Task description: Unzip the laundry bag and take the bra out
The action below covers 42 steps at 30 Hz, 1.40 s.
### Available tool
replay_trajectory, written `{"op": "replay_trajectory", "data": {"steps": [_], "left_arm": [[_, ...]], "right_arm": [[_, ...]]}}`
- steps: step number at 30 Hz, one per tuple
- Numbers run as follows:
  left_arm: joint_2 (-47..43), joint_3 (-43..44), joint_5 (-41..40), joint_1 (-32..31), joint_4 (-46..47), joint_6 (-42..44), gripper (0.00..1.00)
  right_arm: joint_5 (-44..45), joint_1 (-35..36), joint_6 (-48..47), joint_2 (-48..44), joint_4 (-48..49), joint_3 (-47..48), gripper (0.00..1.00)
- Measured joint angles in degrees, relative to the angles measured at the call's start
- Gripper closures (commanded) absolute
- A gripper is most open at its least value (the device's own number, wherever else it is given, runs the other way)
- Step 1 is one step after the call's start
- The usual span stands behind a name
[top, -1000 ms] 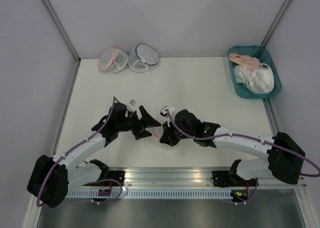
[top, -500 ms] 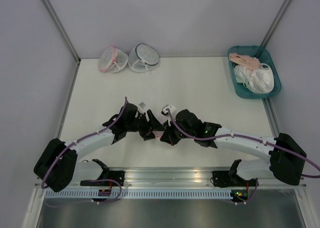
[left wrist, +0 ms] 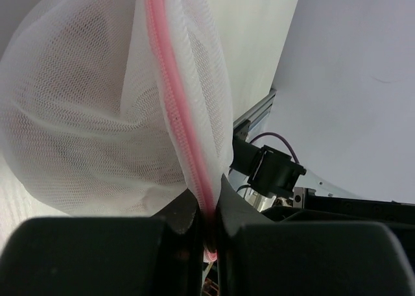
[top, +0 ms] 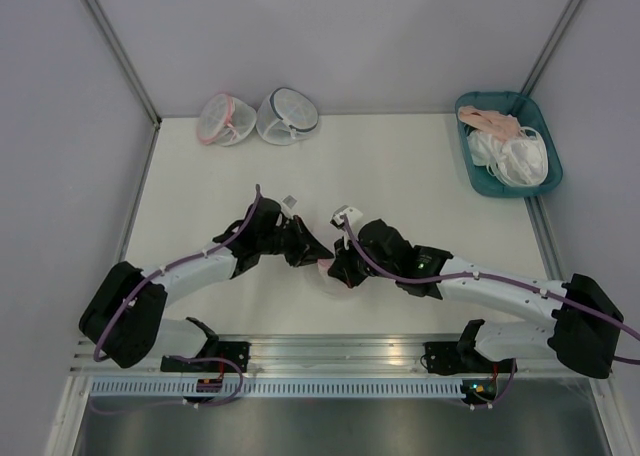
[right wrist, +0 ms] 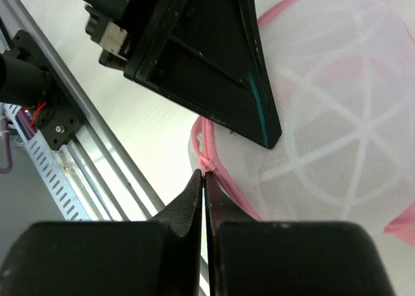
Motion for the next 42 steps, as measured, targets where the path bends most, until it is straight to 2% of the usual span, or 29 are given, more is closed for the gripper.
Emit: {"op": "replay_trajectory", "data": {"steps": [10, 14, 20, 23, 26, 27, 28, 30, 37, 38, 39, 42], "left_arm": [[1.3, 3.2, 1.8, 6.9, -2.4, 3.5, 0.91], [3.4, 5.2, 4.0, 8.8, -3.4, 6.5, 0.91], [9.1, 8.3, 7.6, 9.9, -3.7, 10.5, 0.91], [10.9, 9.8, 8.6, 10.3, -4.2, 12.2, 0.87], [12.2, 11.4, 9.9, 10.6, -4.4, 13.6, 0.75], [12.5, 11.9, 10.3, 10.9, -4.4, 14.0, 0.55], [12.5, 12.2, 10.6, 11.1, -4.4, 14.5, 0.41], [12.6, 12.7, 11.0, 11.4, -4.4, 15.2, 0.22], [10.7, 13.4, 11.0, 11.6, -7.2, 15.5, 0.1], [9.6, 13.4, 11.0, 11.6, -8.1, 15.5, 0.1], [8.0, 13.2, 11.0, 11.6, -8.7, 15.3, 0.03], [1.2, 11.2, 10.6, 11.2, -10.3, 14.9, 0.03]], "right_arm": [[7.6, 0.0, -0.1, -0.7, -4.3, -0.2, 1.0], [13.3, 0.0, 0.2, -0.5, -6.7, -0.1, 0.99], [23.4, 0.0, 1.7, 4.2, -11.3, 1.2, 1.0], [26.8, 0.0, 2.6, 7.0, -12.1, 1.4, 0.99], [28.5, -0.1, 3.1, 8.6, -12.3, 1.5, 1.0], [28.9, -0.2, 3.1, 8.7, -12.6, 1.5, 1.0], [29.3, -0.2, 3.1, 8.7, -12.8, 1.5, 1.0], [29.8, -0.3, 3.1, 8.7, -13.0, 1.6, 1.0], [30.0, -0.4, 3.0, 7.1, -12.9, 1.6, 1.0], [29.7, -0.4, 3.0, 6.5, -12.8, 1.6, 1.0], [29.1, -0.4, 2.9, 6.0, -12.6, 1.6, 1.0], [26.0, -0.4, 2.1, 4.4, -11.3, 1.6, 0.99]]}}
